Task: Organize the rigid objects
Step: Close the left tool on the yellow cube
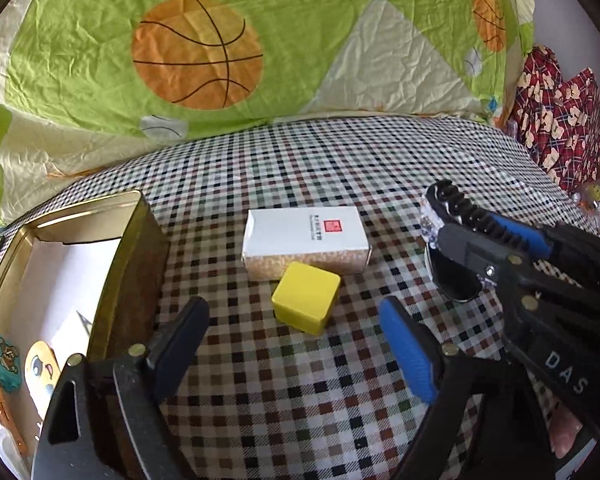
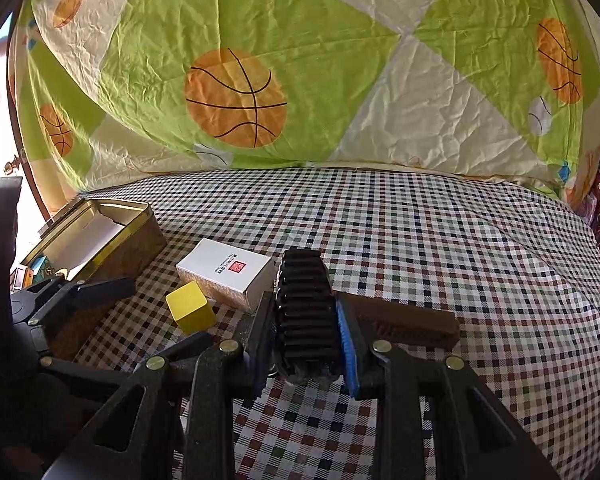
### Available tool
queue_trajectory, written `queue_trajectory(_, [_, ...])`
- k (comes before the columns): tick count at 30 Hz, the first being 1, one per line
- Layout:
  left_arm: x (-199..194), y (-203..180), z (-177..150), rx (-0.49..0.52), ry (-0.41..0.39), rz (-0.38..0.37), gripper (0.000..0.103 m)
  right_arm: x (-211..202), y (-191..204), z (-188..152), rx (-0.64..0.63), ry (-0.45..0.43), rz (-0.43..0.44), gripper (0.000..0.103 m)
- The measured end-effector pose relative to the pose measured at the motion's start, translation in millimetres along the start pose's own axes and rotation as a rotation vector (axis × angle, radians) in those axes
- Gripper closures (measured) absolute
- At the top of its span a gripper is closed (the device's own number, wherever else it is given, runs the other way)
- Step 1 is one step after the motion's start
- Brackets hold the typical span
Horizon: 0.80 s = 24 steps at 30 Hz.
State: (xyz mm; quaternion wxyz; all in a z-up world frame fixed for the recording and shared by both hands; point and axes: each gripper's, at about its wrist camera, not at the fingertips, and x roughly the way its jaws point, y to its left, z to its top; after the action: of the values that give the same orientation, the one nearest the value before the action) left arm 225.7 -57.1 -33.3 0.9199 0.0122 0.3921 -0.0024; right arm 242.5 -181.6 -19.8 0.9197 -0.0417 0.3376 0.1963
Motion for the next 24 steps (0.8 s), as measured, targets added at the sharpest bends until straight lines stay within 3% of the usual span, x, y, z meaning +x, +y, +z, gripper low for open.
queue_trajectory(2, [7.5,0.1,3.3,-0.004,0.024,-0.011,0.028,1.5,0.1,0.4,0.0,0.007,-0.003,0.072])
queue_trajectory(4, [15.7,1.2,4.9,-0.013,0.057,-0.033,0.032,1.3,0.3,0.4,0.001,0.006,-0.004,0.072])
queue_trajectory(7, [20.1,1.5,3.6,-0.016,0.081,-0.059,0.053,0.1,1.3,0.4,-0.001,0.0,-0.007,0.072])
queue_trajectory(8, [19.5,0.6,3.3,-0.011,0.076,-0.075,0.068,-0.7,1.7,0.3,-0.003,-0.005,-0.008,0.072])
queue_trajectory(10, [18.2,-2.6,2.4,0.005,0.069,-0.08,0.074,-3.1,1.6,0.1,-0.004,-0.017,-0.012,0.072])
queue_trajectory(24, [-1.0,4.1,2.5,-0.014,-0.032,-0.083,0.074,-21.0,6.2,-0.3,-0.026,-0.11,-0.013,0.072])
